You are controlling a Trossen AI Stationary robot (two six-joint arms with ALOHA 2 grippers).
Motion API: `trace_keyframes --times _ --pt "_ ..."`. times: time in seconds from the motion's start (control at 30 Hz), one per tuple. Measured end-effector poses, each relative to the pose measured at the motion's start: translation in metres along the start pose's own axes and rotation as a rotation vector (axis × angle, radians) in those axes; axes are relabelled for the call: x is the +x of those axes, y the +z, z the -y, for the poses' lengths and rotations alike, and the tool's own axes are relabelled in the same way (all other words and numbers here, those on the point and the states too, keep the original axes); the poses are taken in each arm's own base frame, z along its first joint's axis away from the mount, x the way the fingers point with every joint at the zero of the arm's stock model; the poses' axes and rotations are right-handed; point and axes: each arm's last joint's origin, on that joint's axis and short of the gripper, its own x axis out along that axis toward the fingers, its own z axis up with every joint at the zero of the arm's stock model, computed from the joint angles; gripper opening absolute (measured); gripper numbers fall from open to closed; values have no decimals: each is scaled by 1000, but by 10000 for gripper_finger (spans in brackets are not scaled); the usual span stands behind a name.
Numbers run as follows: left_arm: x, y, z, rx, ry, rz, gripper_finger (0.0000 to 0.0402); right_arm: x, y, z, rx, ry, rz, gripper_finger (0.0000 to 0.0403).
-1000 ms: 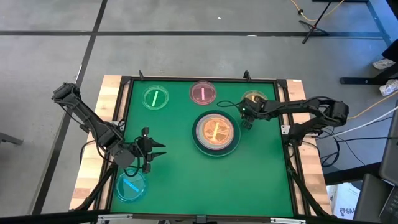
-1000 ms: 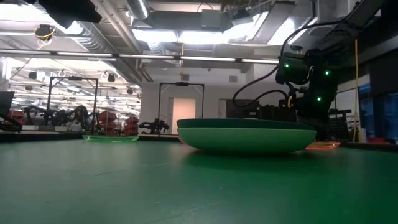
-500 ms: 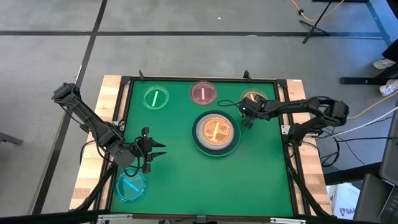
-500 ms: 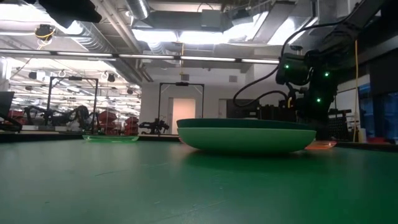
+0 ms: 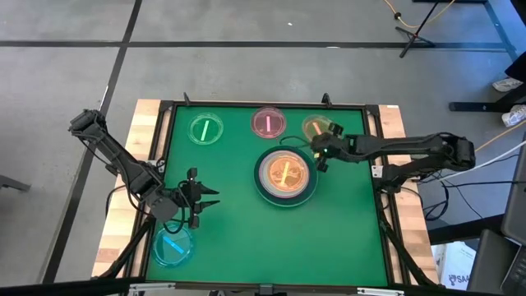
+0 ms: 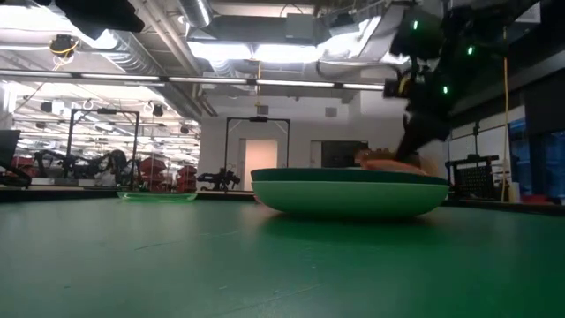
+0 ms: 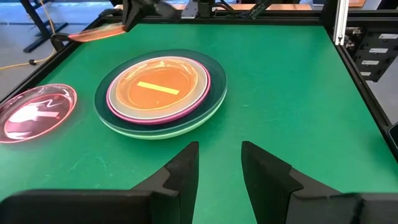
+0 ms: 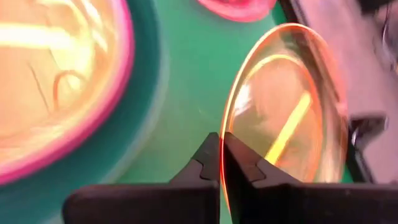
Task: Stack plastic plates
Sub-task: Stack the orange plate on top of the other orange plate
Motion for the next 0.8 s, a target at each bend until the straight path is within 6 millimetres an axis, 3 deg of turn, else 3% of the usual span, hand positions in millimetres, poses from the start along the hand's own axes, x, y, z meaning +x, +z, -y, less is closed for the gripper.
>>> trace_keyframes --times 0.2,0.5,0.63,0.8 --pt "0 0 0 0 0 0 114 -28 18 -33 -102 71 135 1" --pt "0 0 0 1 0 0 114 -60 20 -91 -175 264 321 2" --pt "0 0 0 -2 5 4 114 -64 19 -111 -192 344 346 2" --pt "1 1 -1 -7 13 5 114 -53 17 -125 -168 376 307 3"
